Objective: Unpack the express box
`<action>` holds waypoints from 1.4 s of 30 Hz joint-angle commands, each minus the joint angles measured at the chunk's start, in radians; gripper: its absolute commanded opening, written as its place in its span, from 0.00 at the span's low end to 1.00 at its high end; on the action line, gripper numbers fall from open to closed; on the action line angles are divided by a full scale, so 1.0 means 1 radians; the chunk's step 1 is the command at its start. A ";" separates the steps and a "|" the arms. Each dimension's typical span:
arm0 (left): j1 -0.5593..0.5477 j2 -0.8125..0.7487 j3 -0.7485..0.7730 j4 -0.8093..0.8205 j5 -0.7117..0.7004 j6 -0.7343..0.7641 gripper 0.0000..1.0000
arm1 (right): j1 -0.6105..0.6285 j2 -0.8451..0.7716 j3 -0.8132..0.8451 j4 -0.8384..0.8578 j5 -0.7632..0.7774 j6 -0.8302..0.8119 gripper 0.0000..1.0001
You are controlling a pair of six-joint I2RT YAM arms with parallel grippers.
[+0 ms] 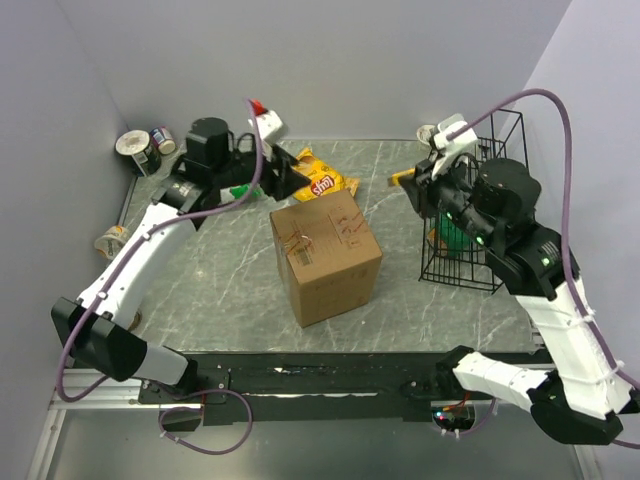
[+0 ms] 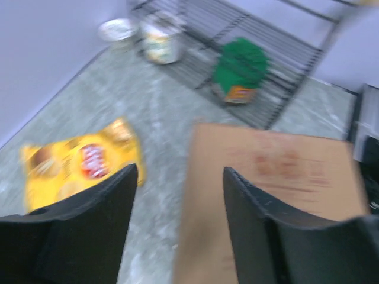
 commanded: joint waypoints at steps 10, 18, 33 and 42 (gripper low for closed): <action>-0.176 0.040 -0.045 -0.002 0.064 0.009 0.14 | 0.066 0.002 -0.101 0.151 0.289 0.059 0.00; -0.196 0.060 -0.101 0.029 -0.012 -0.051 0.01 | 0.124 -0.012 -0.184 0.202 0.278 0.079 0.00; -0.196 0.071 0.072 0.004 0.244 -0.018 0.65 | 0.101 -0.127 -0.236 0.263 -0.138 0.001 0.00; -0.196 0.107 0.074 0.059 0.431 -0.048 0.56 | 0.100 -0.124 -0.216 0.275 -0.219 -0.012 0.00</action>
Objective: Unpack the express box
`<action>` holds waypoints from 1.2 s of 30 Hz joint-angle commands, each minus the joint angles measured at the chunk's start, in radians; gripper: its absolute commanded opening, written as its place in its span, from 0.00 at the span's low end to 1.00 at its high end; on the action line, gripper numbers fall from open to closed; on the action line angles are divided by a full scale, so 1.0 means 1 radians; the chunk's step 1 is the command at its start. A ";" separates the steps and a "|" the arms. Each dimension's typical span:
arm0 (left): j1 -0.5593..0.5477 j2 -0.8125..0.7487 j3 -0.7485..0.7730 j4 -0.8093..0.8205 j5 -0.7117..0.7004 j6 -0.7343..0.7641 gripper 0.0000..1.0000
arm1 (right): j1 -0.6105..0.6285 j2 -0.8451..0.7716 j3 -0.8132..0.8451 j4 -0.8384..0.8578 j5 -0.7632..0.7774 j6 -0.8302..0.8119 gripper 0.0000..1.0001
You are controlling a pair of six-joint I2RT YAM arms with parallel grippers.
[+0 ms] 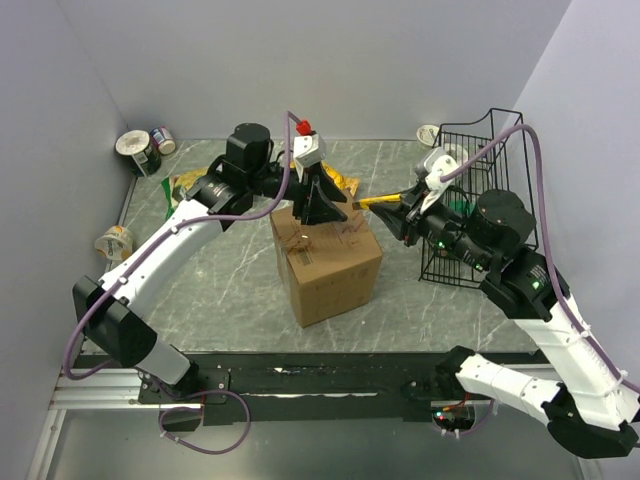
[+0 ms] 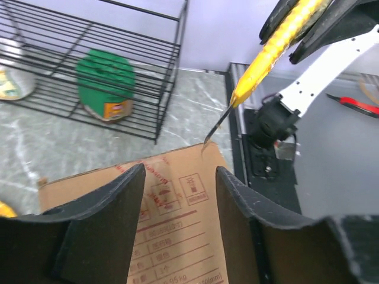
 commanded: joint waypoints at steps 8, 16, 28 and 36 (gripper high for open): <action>-0.003 0.056 0.047 0.111 0.181 -0.078 0.39 | -0.005 0.002 0.019 0.040 -0.076 -0.025 0.00; -0.001 0.052 0.035 0.098 0.209 -0.066 0.03 | -0.005 0.005 0.013 0.055 -0.069 -0.027 0.00; 0.065 -0.014 -0.074 -0.087 -0.001 0.144 0.01 | -0.016 -0.008 0.061 0.009 0.023 -0.059 0.00; 0.180 -0.110 -0.071 0.031 -0.108 -0.020 0.34 | -0.022 -0.050 -0.111 -0.043 0.252 -0.102 0.00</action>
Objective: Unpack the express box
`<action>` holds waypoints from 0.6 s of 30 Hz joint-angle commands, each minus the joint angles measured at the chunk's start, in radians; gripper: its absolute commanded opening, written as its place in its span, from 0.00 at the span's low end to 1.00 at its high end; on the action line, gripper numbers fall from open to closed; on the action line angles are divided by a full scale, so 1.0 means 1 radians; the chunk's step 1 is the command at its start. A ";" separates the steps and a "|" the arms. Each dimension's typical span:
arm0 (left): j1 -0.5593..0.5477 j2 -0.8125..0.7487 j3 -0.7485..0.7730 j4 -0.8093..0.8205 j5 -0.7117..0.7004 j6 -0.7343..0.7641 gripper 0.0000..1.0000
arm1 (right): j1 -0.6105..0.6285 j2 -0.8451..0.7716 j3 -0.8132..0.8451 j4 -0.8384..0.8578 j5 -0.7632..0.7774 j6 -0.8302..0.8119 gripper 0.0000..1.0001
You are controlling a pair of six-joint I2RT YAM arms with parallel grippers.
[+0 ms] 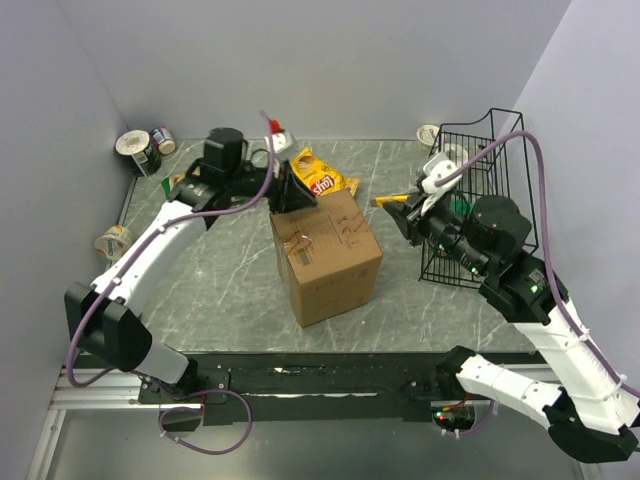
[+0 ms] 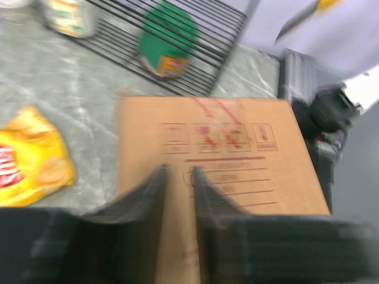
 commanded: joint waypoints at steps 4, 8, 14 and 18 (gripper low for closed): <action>0.058 -0.091 0.029 0.070 -0.153 -0.061 0.48 | -0.011 -0.022 -0.117 0.029 0.213 -0.009 0.00; 0.011 -0.104 0.003 0.094 -0.150 -0.096 0.45 | -0.010 0.015 -0.091 0.121 0.322 0.034 0.00; -0.107 -0.094 -0.023 0.042 -0.075 -0.009 0.11 | -0.008 0.095 -0.055 0.155 0.284 0.107 0.00; -0.129 -0.094 -0.076 0.070 -0.093 -0.033 0.01 | 0.018 0.116 -0.048 0.156 0.287 0.138 0.00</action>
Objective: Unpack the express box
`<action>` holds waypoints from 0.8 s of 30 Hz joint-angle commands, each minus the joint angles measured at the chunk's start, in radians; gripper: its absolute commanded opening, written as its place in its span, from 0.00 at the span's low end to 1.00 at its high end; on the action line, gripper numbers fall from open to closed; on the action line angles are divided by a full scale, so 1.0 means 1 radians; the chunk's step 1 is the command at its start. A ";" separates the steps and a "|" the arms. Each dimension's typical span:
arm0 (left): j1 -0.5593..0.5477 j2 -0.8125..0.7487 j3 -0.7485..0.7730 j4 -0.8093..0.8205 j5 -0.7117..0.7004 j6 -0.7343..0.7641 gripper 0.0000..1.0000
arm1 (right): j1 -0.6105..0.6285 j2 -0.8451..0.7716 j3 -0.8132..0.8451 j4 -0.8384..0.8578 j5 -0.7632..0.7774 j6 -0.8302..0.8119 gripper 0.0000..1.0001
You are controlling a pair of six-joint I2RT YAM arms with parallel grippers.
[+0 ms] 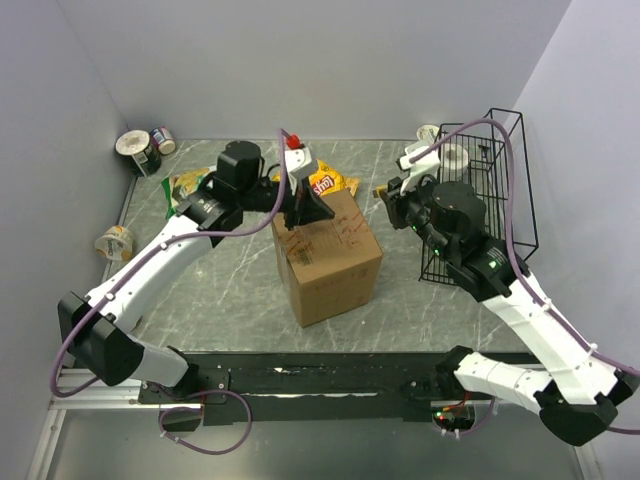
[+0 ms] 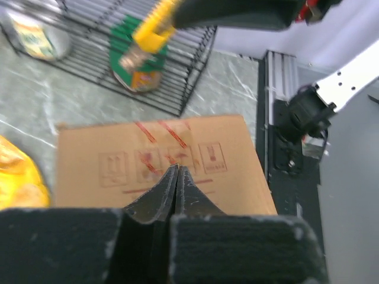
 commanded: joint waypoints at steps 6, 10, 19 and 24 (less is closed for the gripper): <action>-0.026 -0.027 -0.132 0.052 -0.037 -0.028 0.01 | 0.067 0.031 0.024 0.063 0.079 0.064 0.00; -0.034 -0.031 -0.166 0.059 -0.048 -0.038 0.01 | 0.104 0.043 0.017 0.075 0.105 0.061 0.00; -0.039 -0.033 -0.183 0.062 -0.063 -0.038 0.01 | 0.124 0.086 0.027 0.057 0.157 0.053 0.00; -0.039 -0.027 -0.184 0.071 -0.063 -0.038 0.01 | 0.125 0.095 0.032 0.034 0.140 0.067 0.00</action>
